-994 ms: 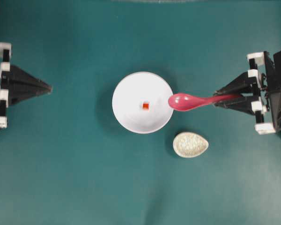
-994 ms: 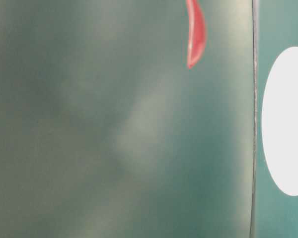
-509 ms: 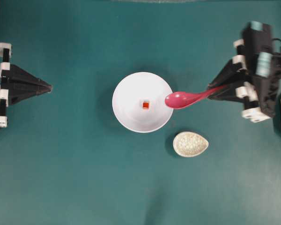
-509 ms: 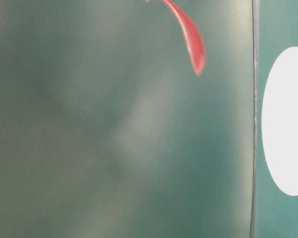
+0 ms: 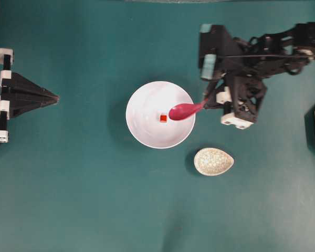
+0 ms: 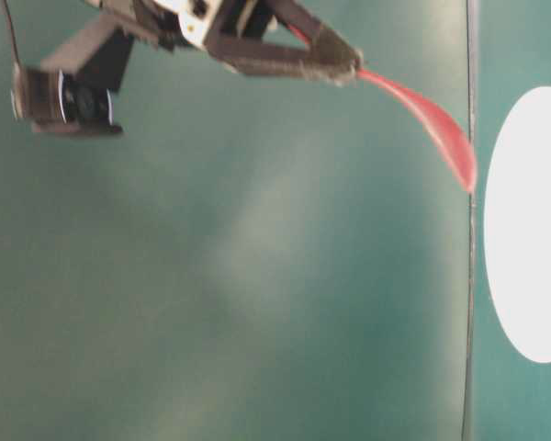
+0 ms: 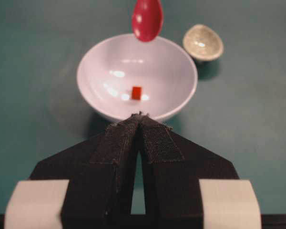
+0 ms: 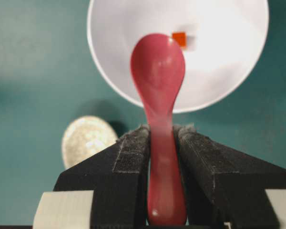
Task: Grip the spoon and scoop the red block from the bowl with right arm.
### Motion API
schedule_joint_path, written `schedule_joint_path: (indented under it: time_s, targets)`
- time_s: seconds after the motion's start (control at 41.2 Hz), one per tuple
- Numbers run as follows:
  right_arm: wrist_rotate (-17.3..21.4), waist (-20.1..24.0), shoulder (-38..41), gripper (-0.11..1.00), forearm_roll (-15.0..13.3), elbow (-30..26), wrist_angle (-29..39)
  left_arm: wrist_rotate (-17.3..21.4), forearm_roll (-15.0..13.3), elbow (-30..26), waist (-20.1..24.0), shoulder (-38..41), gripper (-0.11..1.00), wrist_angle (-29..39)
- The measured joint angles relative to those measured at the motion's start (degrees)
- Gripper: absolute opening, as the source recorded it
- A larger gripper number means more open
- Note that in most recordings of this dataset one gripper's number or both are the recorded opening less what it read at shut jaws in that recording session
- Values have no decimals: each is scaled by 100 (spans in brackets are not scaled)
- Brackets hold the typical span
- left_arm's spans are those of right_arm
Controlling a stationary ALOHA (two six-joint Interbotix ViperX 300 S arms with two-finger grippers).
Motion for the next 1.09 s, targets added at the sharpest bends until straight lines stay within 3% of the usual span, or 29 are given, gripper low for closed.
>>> schedule_joint_path:
  time_s: [0.291,1.091]
  targets:
    - [-9,0,615,24,-246,-431,466,0,0,0,0,0,0,0]
    - [-88,149,1661,24,-589,-853,519,0,0,0,0,0,0,0]
